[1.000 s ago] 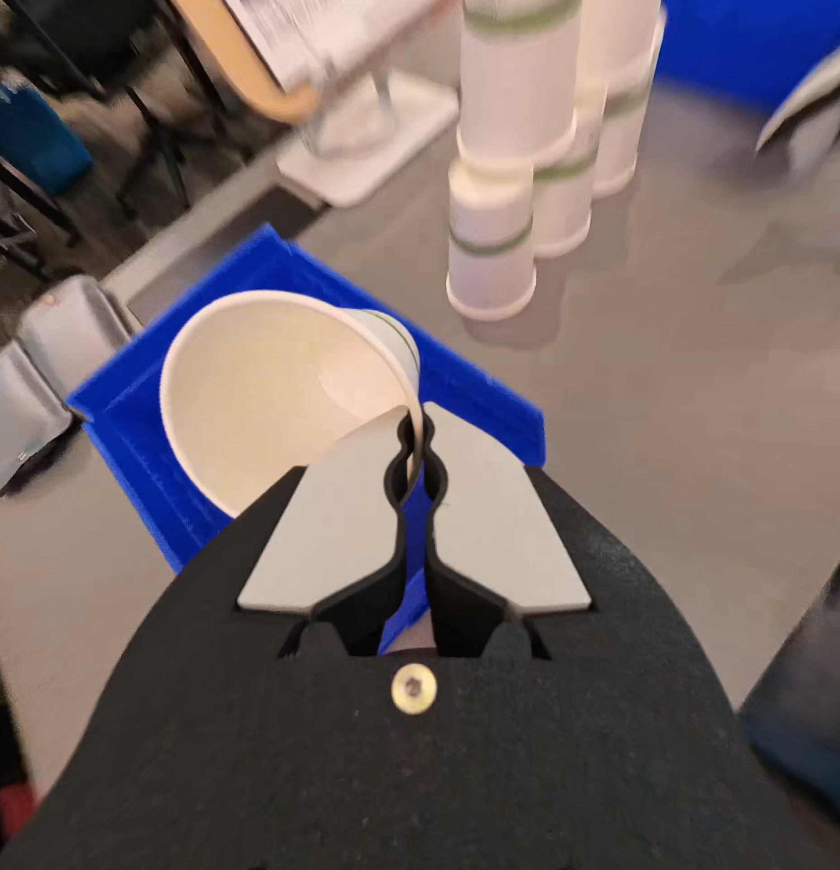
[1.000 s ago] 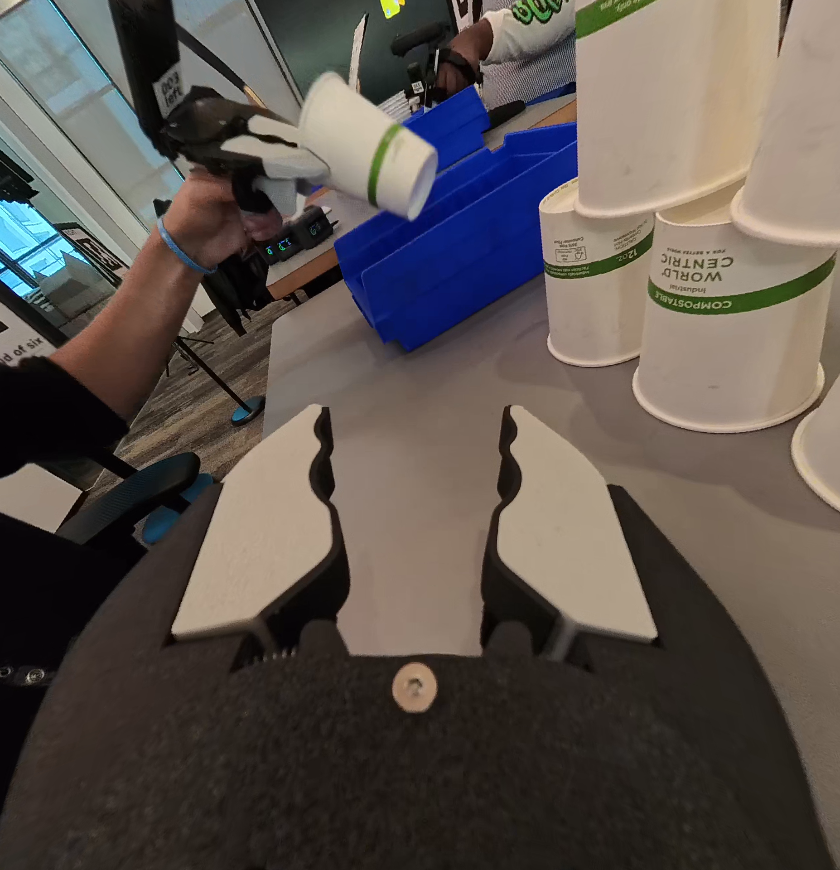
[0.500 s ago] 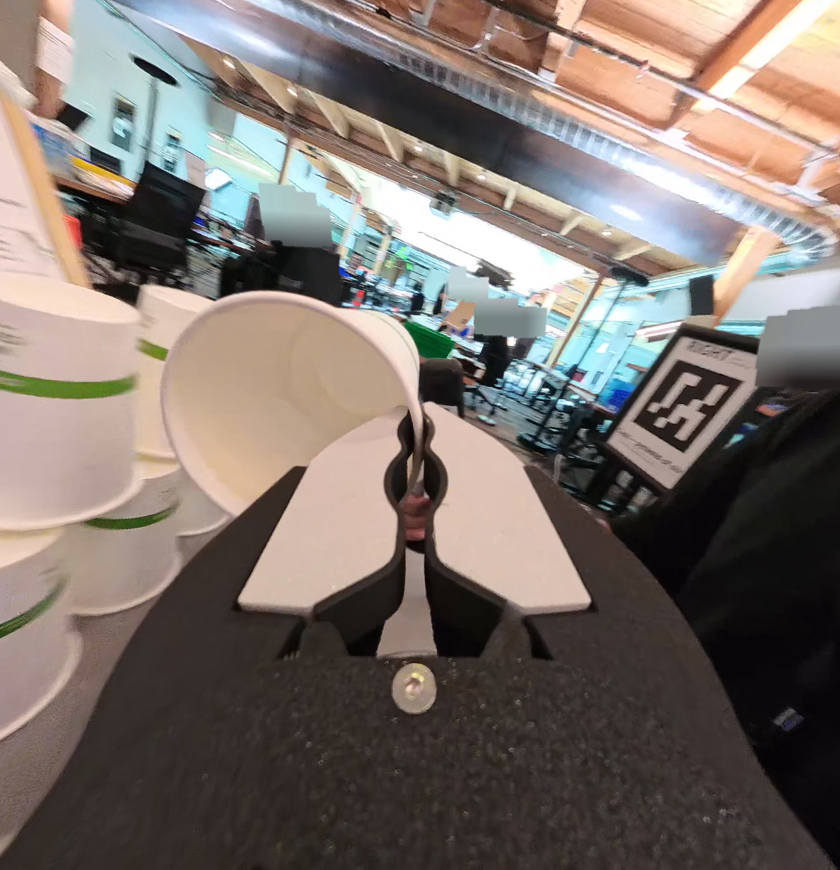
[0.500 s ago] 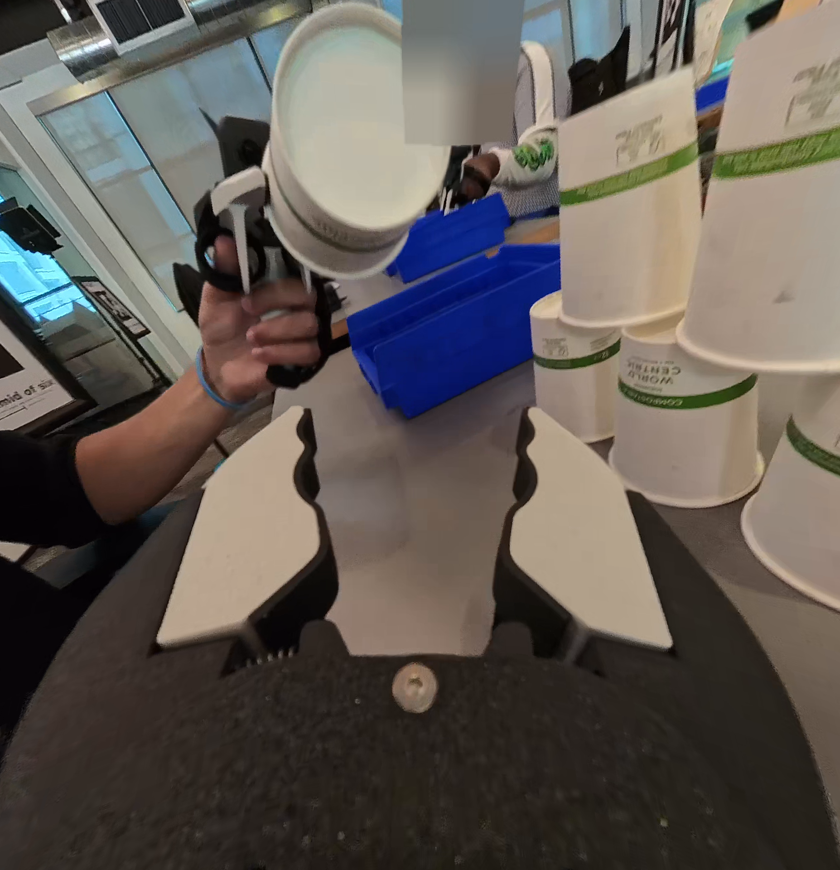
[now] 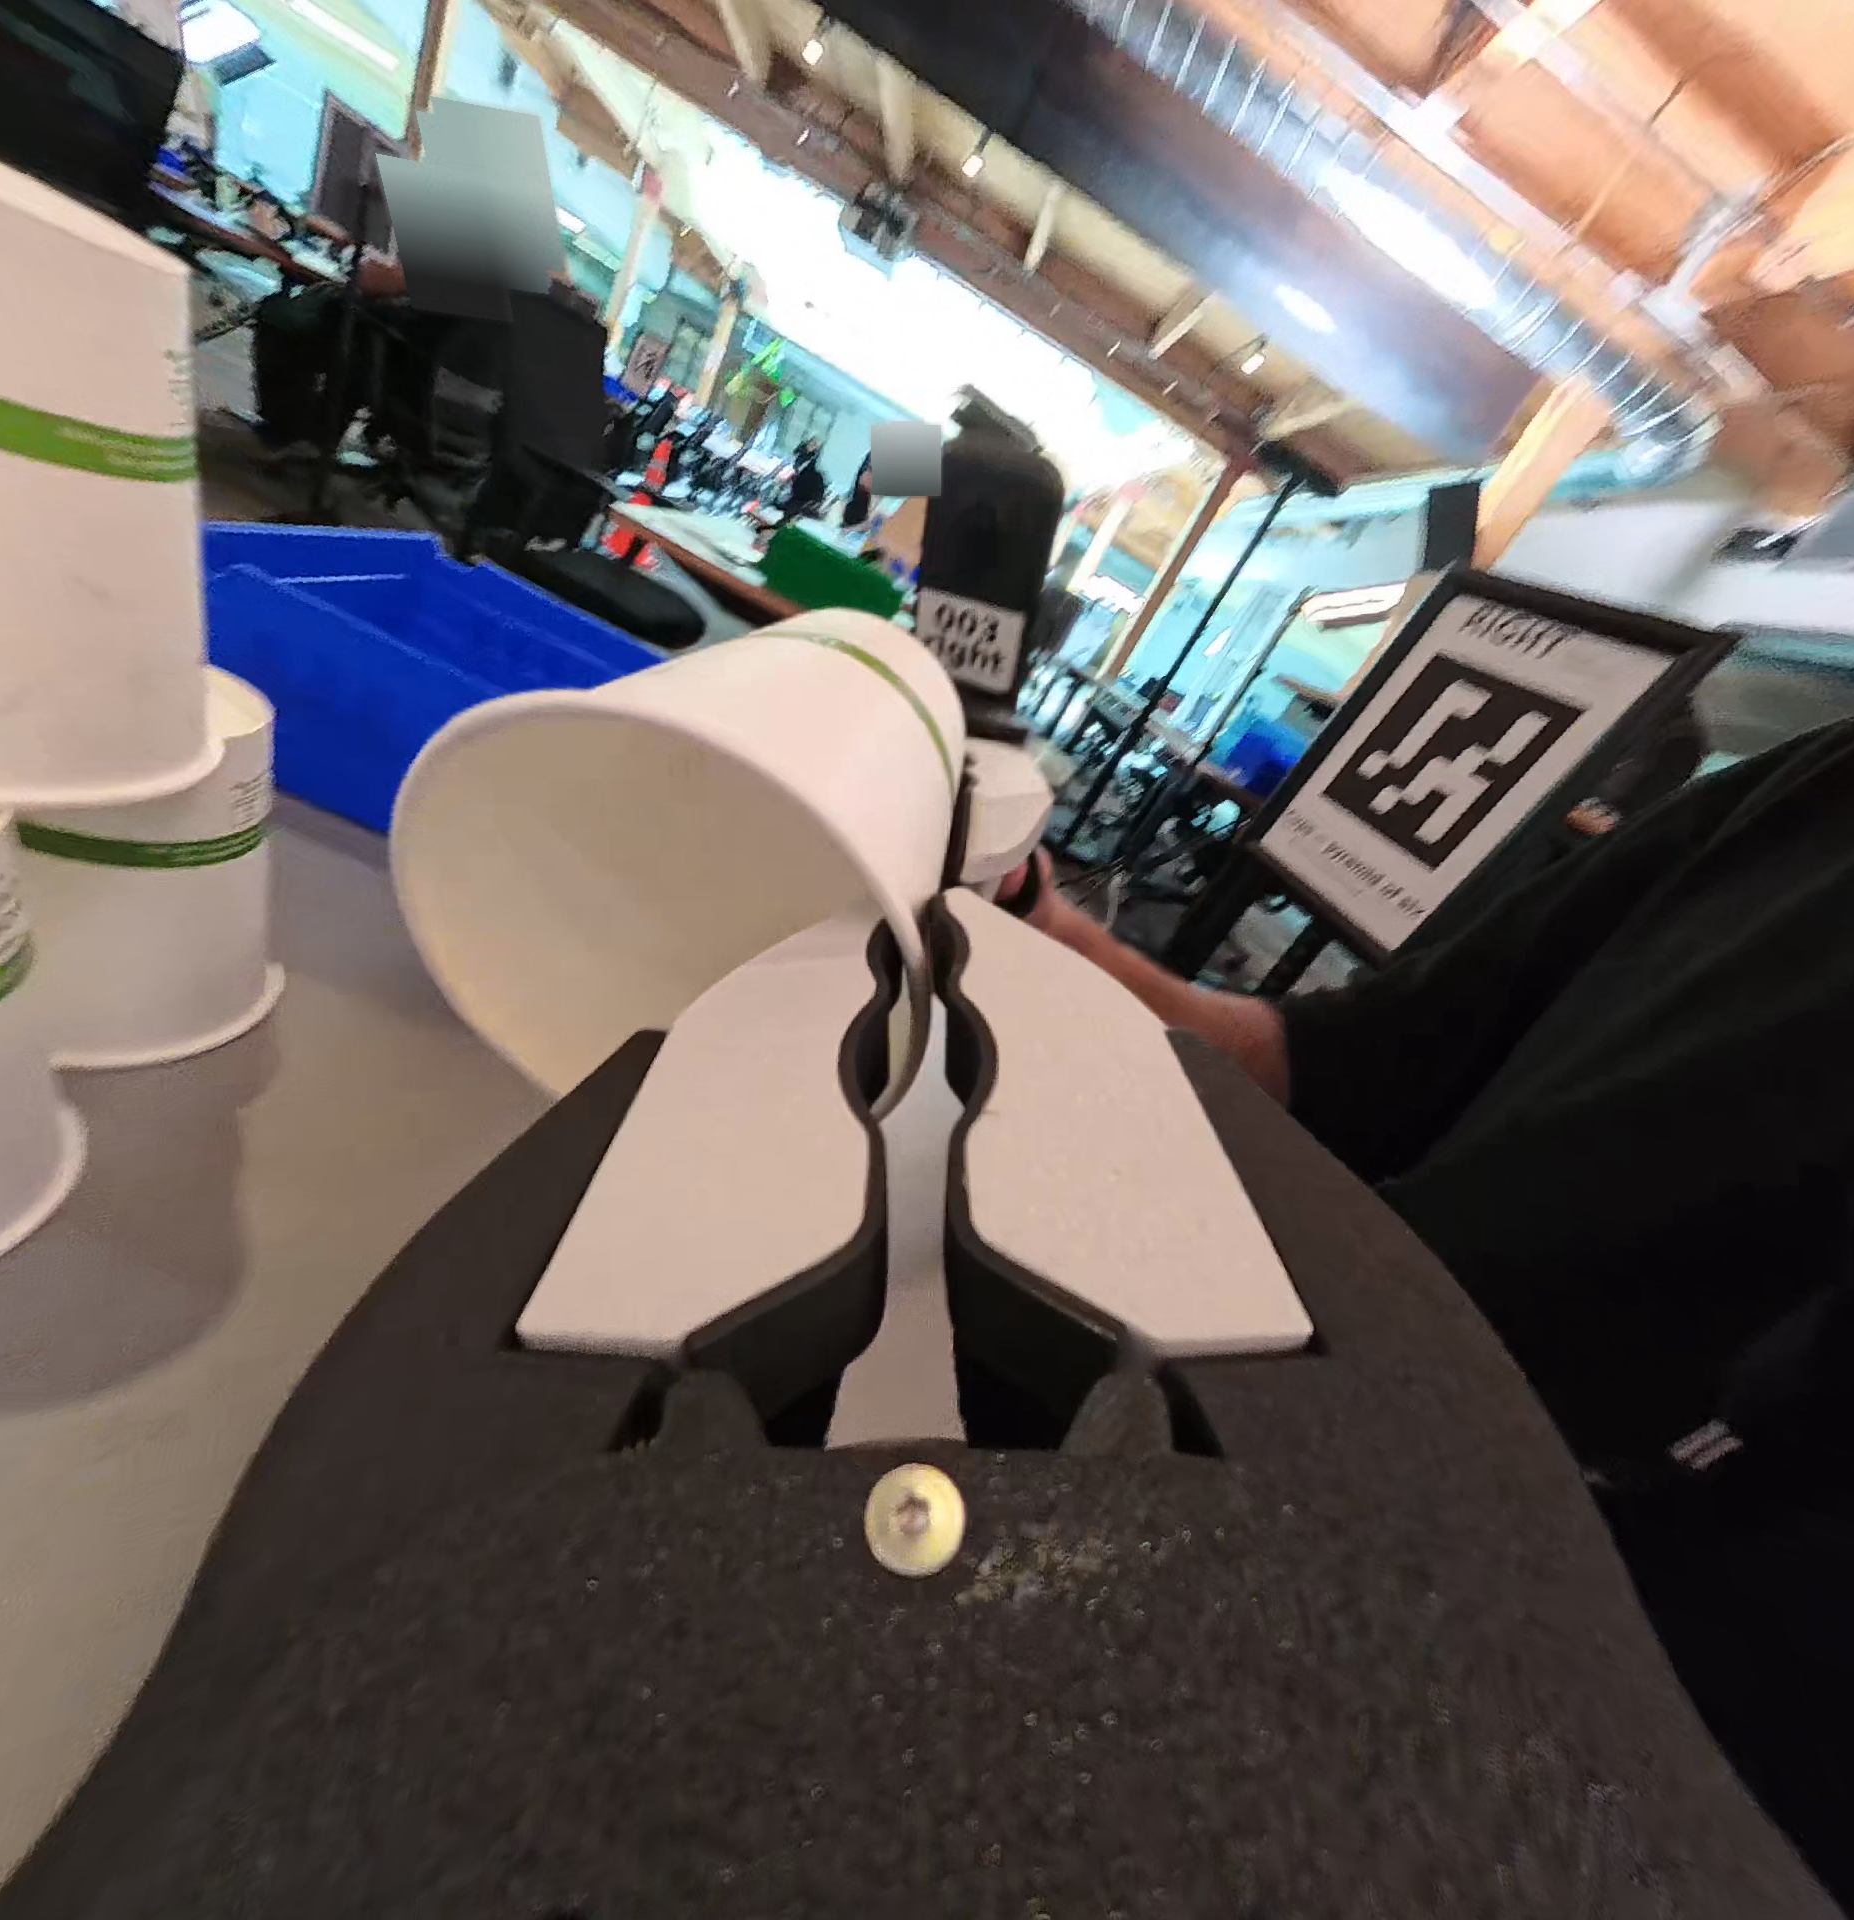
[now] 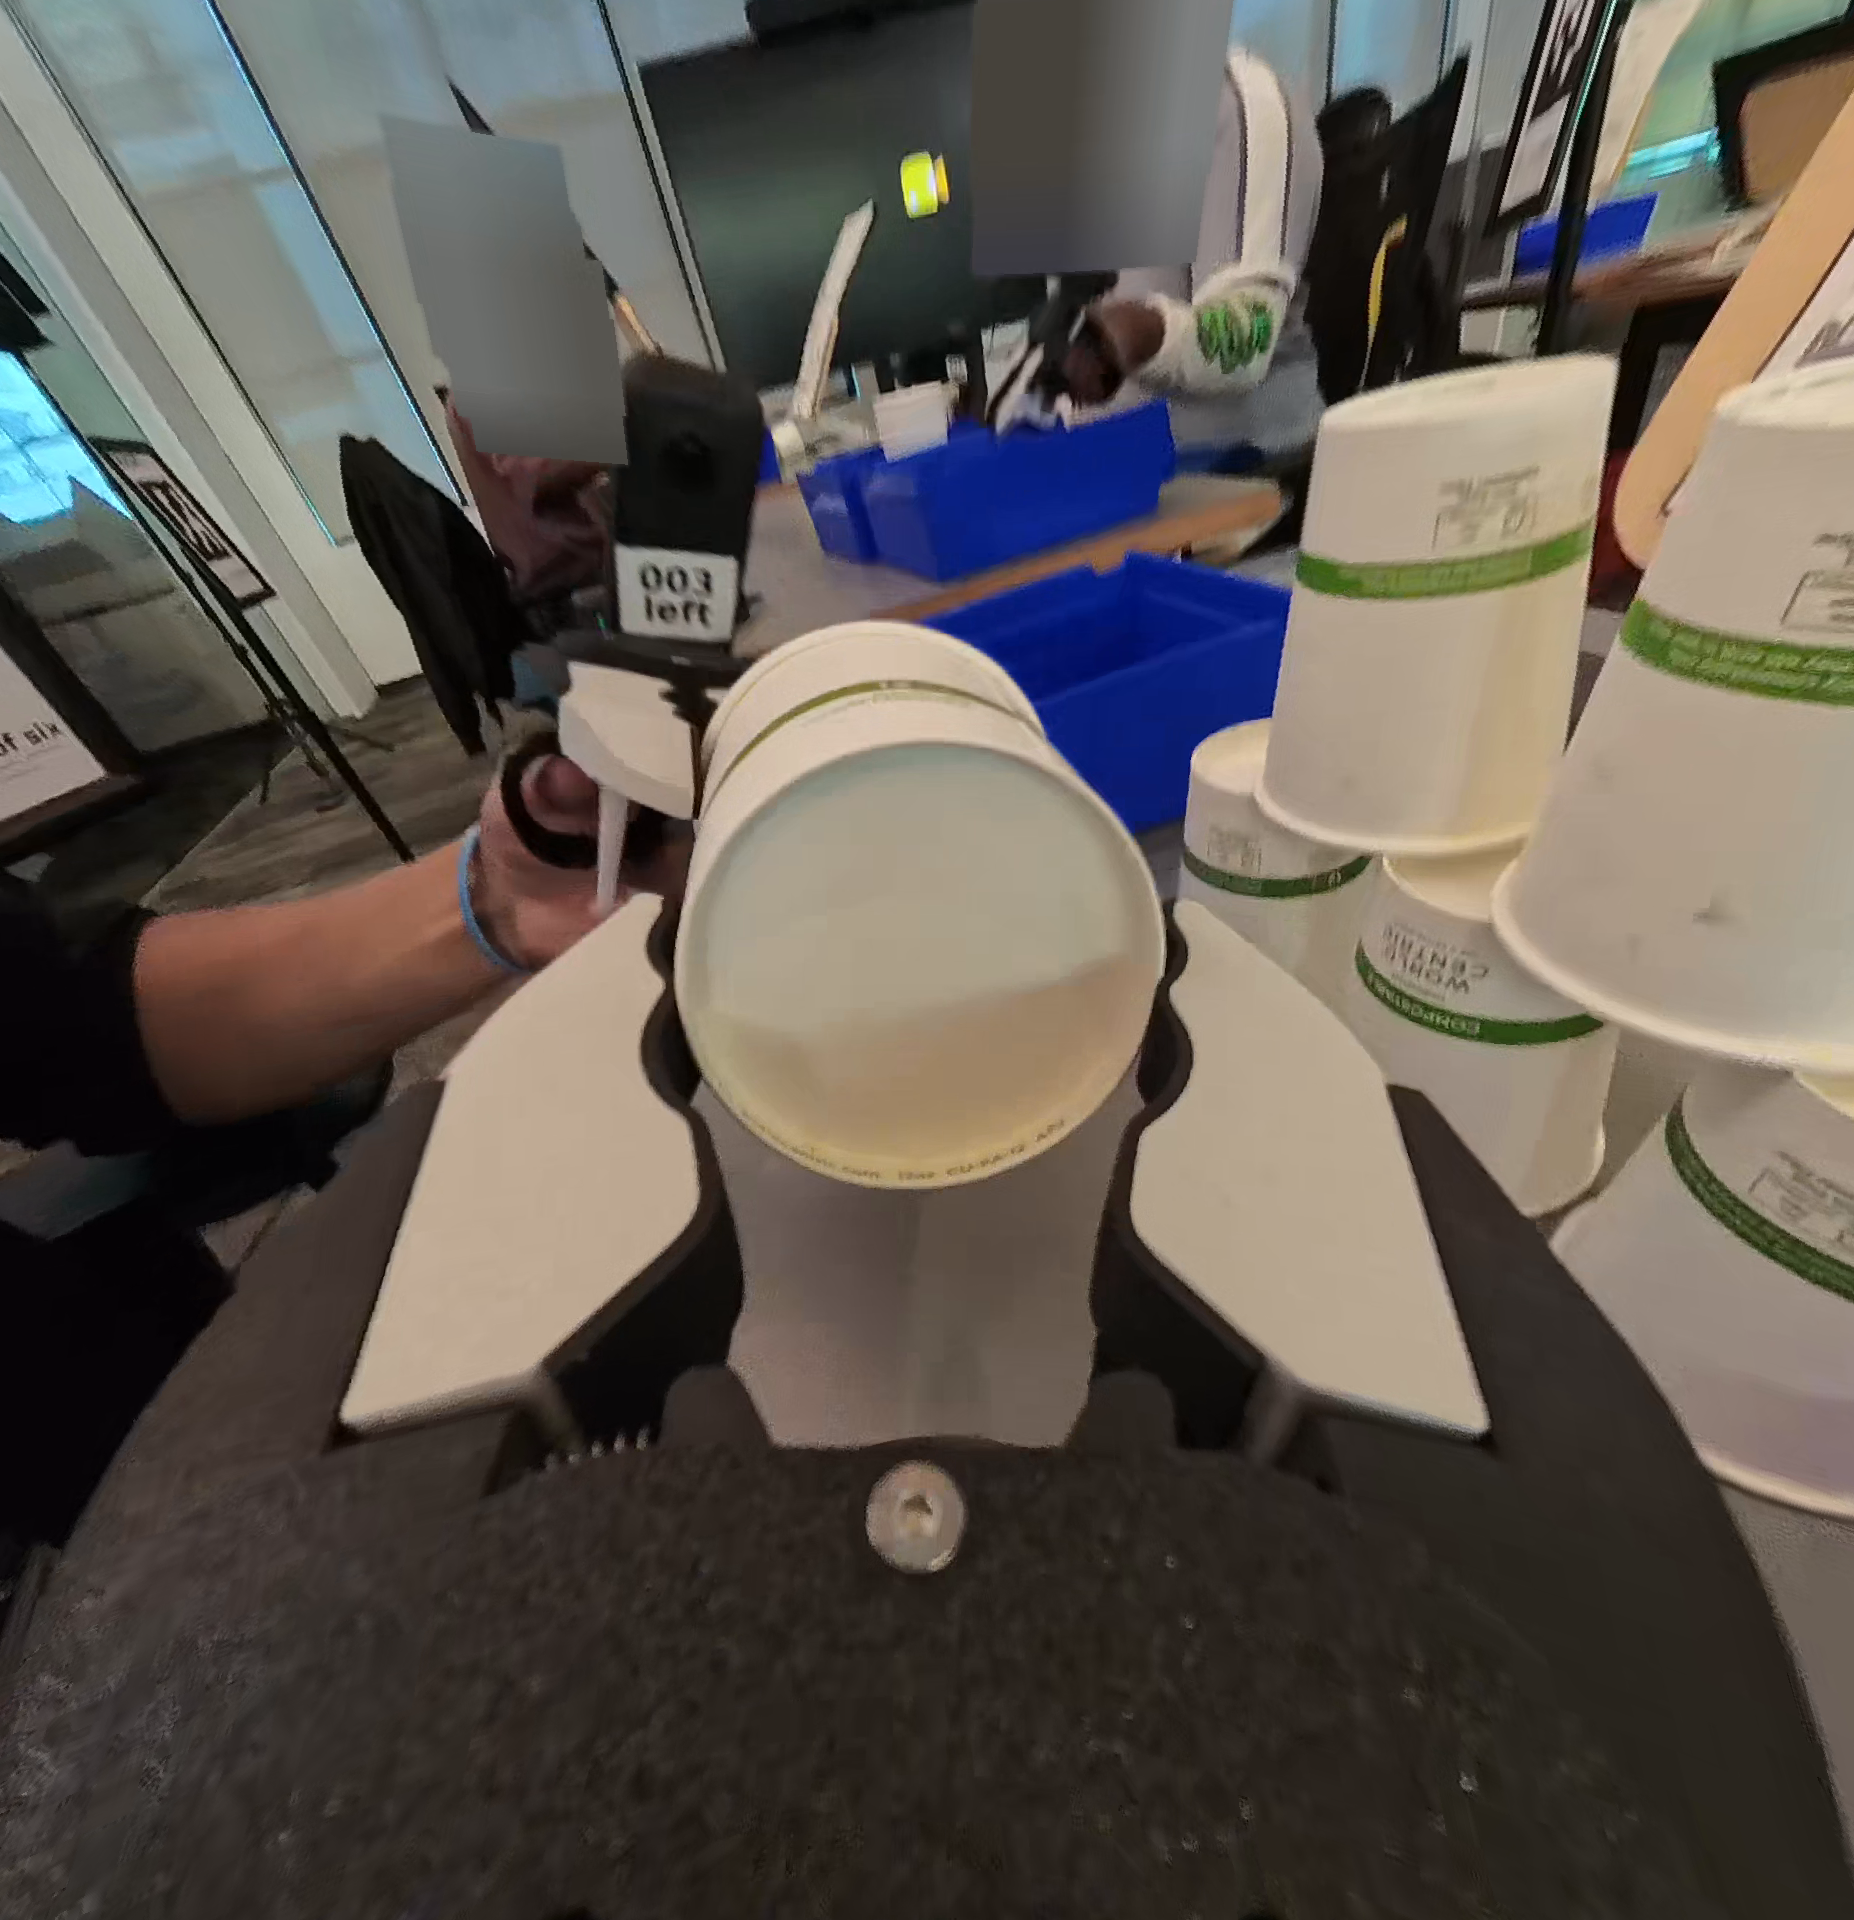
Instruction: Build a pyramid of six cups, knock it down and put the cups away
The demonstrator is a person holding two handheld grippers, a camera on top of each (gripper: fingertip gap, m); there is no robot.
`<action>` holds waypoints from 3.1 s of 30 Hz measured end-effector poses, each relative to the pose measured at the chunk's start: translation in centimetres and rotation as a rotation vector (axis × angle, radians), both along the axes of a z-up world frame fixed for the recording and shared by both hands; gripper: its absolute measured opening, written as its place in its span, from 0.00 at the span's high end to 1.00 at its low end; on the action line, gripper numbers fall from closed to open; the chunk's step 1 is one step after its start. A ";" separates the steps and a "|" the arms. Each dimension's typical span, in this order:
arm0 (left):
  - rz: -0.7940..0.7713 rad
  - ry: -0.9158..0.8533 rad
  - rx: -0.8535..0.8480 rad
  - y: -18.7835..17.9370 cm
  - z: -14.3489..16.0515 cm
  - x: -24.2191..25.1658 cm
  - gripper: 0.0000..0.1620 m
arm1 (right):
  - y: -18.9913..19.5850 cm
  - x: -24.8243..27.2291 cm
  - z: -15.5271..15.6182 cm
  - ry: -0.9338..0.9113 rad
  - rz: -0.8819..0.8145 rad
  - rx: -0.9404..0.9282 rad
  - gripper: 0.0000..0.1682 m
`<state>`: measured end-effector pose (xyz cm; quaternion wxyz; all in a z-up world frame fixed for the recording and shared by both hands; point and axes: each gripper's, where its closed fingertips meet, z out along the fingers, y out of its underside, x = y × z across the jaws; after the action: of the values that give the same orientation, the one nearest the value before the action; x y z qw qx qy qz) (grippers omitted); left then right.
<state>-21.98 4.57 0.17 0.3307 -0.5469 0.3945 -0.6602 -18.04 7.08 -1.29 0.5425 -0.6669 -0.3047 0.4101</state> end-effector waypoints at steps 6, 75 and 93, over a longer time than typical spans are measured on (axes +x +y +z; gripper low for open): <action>0.086 0.127 0.083 0.8 -1.4 -1.0 0.77 | 0.7 0.2 -0.2 -0.113 -0.019 -0.014 0.50; 0.622 0.368 0.310 2.0 -7.4 -4.4 0.50 | 15.5 3.3 23.0 -0.865 -0.129 0.211 0.47; 1.011 0.394 0.196 2.2 -8.2 -11.1 0.52 | -4.4 10.3 -7.1 -0.193 -0.745 -0.044 0.46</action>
<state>-33.05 6.74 -8.02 0.5758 -0.7481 0.1970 -0.2644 -7.69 2.68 -8.43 0.6087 -0.7789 -0.0823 0.1264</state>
